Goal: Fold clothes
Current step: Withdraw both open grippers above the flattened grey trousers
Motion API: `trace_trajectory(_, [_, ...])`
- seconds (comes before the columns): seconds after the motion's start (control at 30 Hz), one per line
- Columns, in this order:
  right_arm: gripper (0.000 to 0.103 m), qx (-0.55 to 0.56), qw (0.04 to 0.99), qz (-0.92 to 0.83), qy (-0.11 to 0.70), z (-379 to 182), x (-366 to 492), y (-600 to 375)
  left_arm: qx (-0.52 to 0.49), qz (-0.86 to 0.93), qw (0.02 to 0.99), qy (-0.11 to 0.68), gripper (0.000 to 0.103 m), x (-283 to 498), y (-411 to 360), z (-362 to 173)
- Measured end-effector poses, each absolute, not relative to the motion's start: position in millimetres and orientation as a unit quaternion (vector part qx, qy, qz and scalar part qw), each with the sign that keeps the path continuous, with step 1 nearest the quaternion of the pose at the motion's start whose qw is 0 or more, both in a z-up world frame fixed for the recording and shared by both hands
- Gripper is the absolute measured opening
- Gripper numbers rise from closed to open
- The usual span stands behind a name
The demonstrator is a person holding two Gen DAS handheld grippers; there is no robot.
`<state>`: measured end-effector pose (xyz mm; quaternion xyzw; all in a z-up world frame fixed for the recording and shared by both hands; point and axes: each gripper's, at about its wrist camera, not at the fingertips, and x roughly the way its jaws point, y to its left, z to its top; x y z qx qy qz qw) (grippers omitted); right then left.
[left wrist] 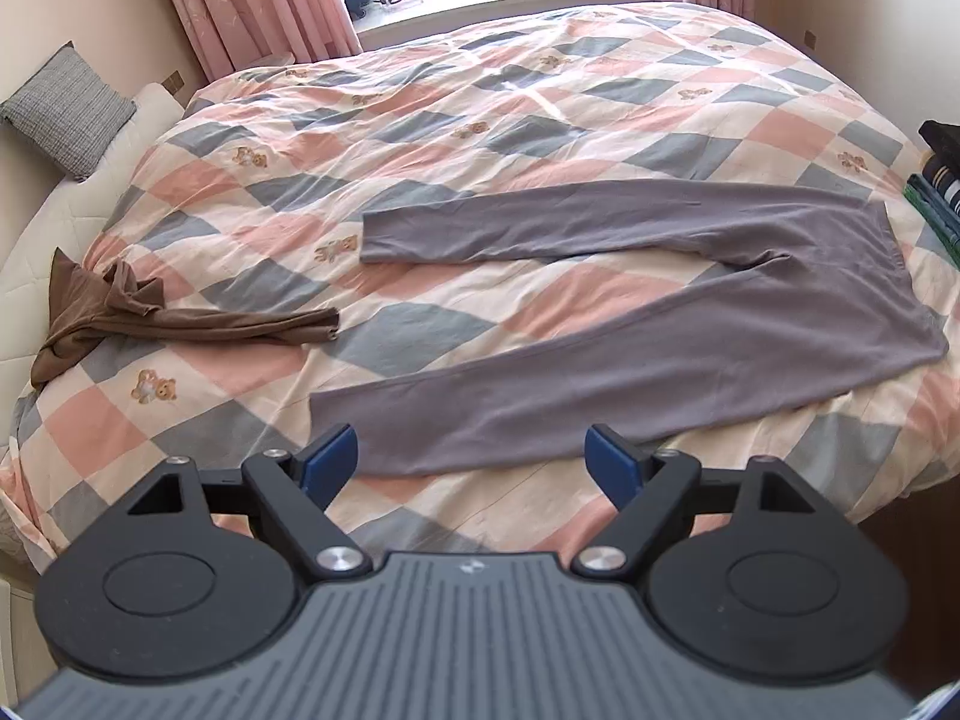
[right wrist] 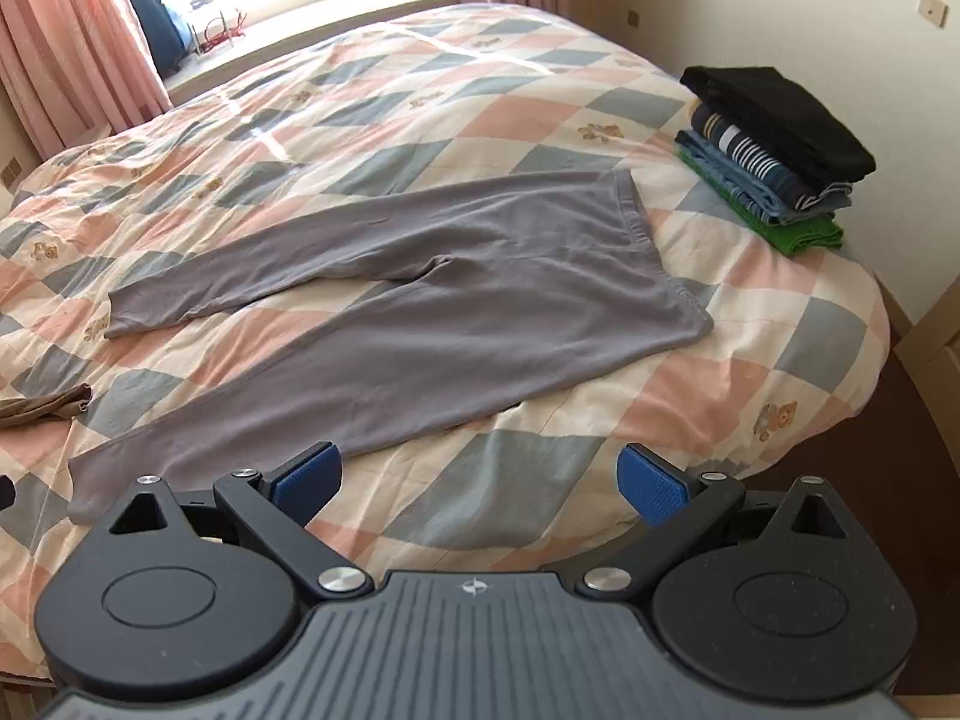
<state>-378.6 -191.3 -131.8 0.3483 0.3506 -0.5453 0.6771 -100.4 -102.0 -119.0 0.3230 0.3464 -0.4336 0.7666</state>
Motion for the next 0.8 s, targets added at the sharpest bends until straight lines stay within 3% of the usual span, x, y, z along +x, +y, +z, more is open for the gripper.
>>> trace_trajectory(0.8, [0.101,0.327,0.674,-0.55,0.369,-118,-334,-143,0.321,-0.437,0.755,0.368,0.085,-61,-47,-128])
